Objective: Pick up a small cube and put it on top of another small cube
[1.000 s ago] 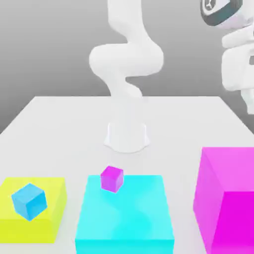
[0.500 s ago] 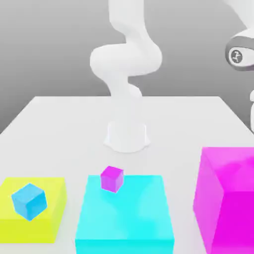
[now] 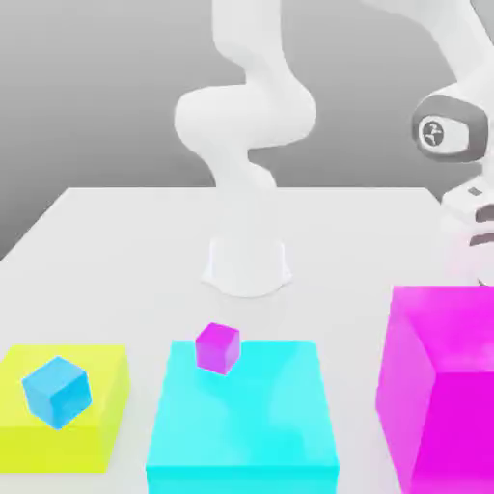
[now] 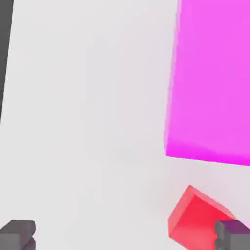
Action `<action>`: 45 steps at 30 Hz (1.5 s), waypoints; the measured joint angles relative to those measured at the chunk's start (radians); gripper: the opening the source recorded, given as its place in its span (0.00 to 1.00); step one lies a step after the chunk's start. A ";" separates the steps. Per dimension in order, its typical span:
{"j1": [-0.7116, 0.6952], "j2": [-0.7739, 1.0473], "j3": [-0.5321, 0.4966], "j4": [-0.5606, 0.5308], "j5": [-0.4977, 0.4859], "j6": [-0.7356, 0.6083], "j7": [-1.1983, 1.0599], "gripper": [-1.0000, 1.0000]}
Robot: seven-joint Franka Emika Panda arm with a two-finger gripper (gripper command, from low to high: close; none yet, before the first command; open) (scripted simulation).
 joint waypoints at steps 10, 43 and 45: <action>0.002 0.070 -0.024 -0.075 -0.151 0.074 0.375 0.50; 0.120 0.146 -0.164 -0.117 -0.324 0.161 0.704 0.00; 0.115 0.113 -0.166 -0.110 -0.341 0.131 0.665 0.00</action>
